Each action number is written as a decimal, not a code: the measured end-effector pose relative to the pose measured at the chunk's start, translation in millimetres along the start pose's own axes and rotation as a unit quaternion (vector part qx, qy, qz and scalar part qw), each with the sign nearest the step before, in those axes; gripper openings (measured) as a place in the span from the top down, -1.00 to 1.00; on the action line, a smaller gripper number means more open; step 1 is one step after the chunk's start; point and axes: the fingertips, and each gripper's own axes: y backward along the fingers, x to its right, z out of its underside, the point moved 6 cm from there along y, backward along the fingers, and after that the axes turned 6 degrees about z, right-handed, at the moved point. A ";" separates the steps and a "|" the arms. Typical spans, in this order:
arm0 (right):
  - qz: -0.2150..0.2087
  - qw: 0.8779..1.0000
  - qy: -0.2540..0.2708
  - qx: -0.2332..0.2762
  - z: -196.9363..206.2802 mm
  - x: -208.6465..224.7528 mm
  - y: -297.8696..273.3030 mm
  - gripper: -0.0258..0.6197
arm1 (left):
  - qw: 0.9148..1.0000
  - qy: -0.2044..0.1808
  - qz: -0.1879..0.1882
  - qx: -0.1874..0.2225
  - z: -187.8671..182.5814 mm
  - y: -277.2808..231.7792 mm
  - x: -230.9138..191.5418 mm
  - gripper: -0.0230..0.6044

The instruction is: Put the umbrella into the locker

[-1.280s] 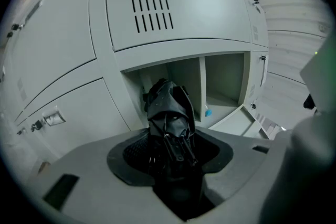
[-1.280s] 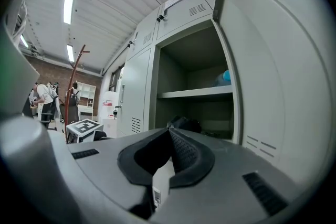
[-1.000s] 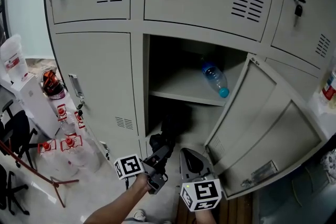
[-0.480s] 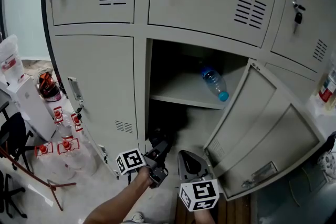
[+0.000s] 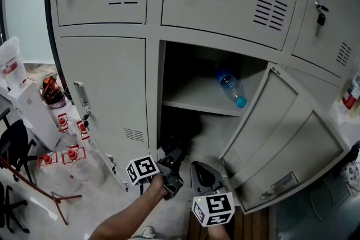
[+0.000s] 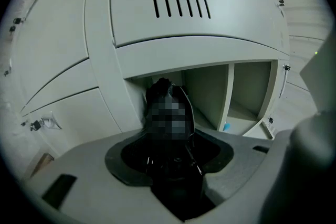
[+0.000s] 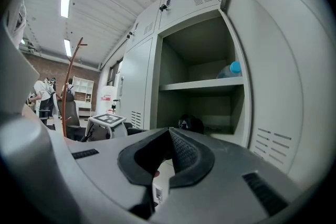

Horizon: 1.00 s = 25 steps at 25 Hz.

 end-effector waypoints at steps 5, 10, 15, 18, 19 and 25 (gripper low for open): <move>-0.003 1.000 -0.004 -0.003 4.0 -0.7 0.8 0.91 | 1.000 0.012 0.013 0.006 2.5 1.2 0.3 0.21; -0.005 1.000 -0.006 -0.006 5.5 -3.1 1.6 0.91 | 0.999 0.024 0.024 0.006 2.5 3.8 -0.5 0.09; -0.007 1.000 -0.008 -0.007 7.3 -3.0 1.8 0.91 | 1.000 0.014 0.017 -0.001 3.6 7.0 1.7 -0.02; -0.008 1.000 -0.010 -0.006 7.6 -2.7 1.3 0.91 | 1.000 0.008 0.015 -0.002 4.3 12.7 3.3 -0.03; -0.008 1.000 -0.011 -0.006 7.7 -2.6 0.9 0.91 | 1.000 0.009 0.017 -0.002 4.7 15.5 3.7 -0.03; -0.013 1.000 -0.014 -0.008 9.8 -4.8 -2.5 0.91 | 1.000 0.012 0.025 -0.003 10.9 37.9 6.4 -0.03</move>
